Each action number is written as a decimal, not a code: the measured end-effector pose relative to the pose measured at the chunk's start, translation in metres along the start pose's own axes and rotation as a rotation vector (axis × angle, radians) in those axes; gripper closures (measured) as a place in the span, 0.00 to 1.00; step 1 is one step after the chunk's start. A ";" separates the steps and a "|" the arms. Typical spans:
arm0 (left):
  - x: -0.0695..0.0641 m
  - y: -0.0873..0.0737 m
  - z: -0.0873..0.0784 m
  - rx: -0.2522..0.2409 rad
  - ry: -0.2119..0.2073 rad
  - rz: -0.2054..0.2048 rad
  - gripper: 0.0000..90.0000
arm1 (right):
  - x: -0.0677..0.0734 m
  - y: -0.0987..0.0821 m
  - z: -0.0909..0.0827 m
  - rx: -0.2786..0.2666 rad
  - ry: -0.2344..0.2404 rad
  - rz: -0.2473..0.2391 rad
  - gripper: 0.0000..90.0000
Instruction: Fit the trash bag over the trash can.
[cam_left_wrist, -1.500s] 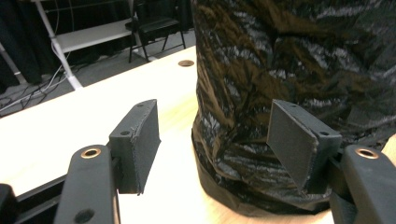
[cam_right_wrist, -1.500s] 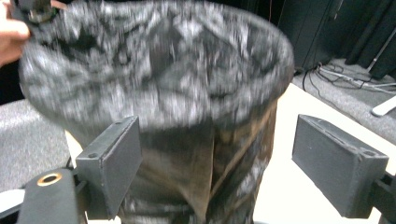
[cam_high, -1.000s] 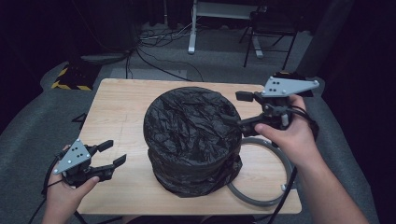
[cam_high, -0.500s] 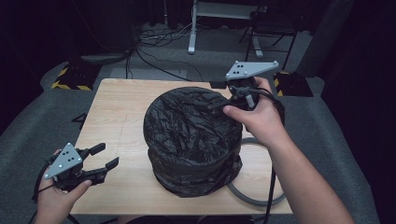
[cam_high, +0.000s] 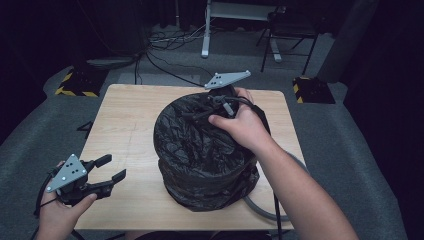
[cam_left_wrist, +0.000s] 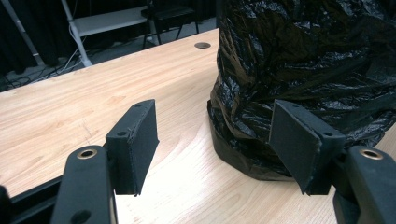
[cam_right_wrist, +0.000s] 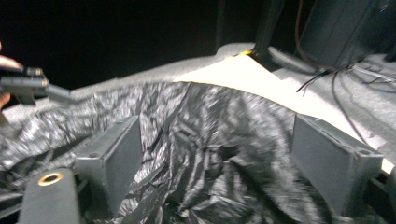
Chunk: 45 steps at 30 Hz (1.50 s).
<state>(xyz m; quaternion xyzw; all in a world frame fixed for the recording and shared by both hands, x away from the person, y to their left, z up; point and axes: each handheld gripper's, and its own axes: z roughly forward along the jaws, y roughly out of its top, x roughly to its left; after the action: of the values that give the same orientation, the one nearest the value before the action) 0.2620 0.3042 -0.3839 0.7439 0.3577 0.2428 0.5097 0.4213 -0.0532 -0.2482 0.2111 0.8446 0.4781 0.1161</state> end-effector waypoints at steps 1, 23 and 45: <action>0.000 0.000 0.000 -0.001 -0.002 -0.003 0.36 | 0.000 -0.001 0.004 0.016 0.008 -0.007 0.20; 0.000 -0.003 0.004 0.008 -0.003 -0.001 0.36 | 0.005 -0.037 0.055 0.312 0.020 0.000 0.10; 0.000 -0.002 0.006 0.011 -0.013 0.002 0.36 | 0.006 -0.056 0.065 0.543 0.051 0.069 0.22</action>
<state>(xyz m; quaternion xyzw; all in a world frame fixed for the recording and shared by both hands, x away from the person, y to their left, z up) 0.2658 0.3009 -0.3882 0.7487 0.3546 0.2365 0.5078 0.4284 -0.0261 -0.3295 0.2509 0.9369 0.2428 0.0174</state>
